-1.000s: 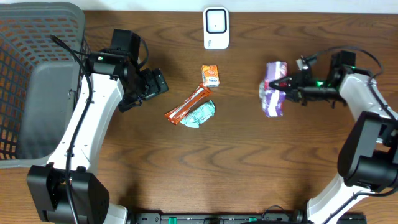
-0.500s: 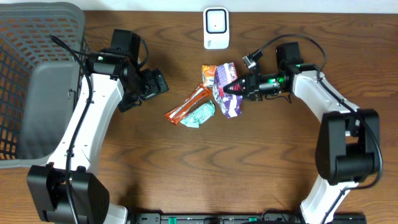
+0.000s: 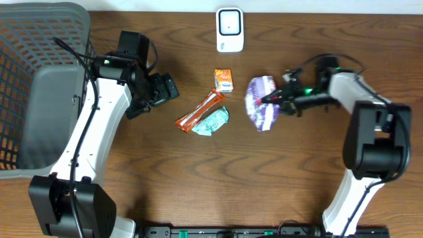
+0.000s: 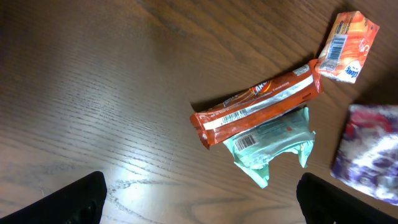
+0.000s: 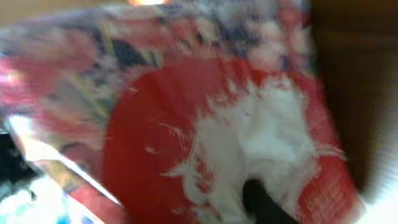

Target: Scan the item barcode

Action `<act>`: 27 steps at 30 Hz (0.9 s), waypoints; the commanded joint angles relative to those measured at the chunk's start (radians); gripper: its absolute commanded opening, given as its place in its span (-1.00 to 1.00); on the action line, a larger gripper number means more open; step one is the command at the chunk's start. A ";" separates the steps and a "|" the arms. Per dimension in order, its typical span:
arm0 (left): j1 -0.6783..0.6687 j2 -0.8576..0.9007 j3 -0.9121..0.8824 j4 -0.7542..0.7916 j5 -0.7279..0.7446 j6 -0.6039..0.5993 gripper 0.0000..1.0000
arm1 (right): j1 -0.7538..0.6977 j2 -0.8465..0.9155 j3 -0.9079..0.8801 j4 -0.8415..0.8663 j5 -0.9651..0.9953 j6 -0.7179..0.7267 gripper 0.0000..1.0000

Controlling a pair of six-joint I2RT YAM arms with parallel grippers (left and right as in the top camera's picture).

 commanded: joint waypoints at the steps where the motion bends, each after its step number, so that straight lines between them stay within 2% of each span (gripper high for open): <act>1: 0.002 0.006 0.011 -0.006 -0.011 0.006 0.96 | -0.042 -0.071 0.144 -0.121 0.362 -0.089 -0.08; 4: 0.002 0.006 0.011 -0.006 -0.011 0.006 0.96 | -0.043 -0.086 0.281 -0.267 0.572 -0.119 0.44; 7: 0.002 0.006 0.011 -0.006 -0.010 0.006 0.96 | -0.042 -0.086 0.404 -0.384 0.704 -0.150 0.55; 10: 0.002 0.006 0.011 -0.006 -0.011 0.006 0.96 | -0.041 -0.086 0.457 -0.432 0.706 -0.171 0.63; 15: 0.002 0.006 0.011 -0.006 -0.010 0.006 0.96 | -0.029 -0.084 0.449 -0.436 0.706 -0.171 0.64; 23: 0.002 0.006 0.011 -0.006 -0.010 0.006 0.96 | 0.013 -0.083 0.444 -0.456 0.708 -0.250 0.60; 27: 0.002 0.006 0.011 -0.006 -0.010 0.006 0.96 | 0.048 -0.080 0.444 -0.443 0.797 -0.232 0.34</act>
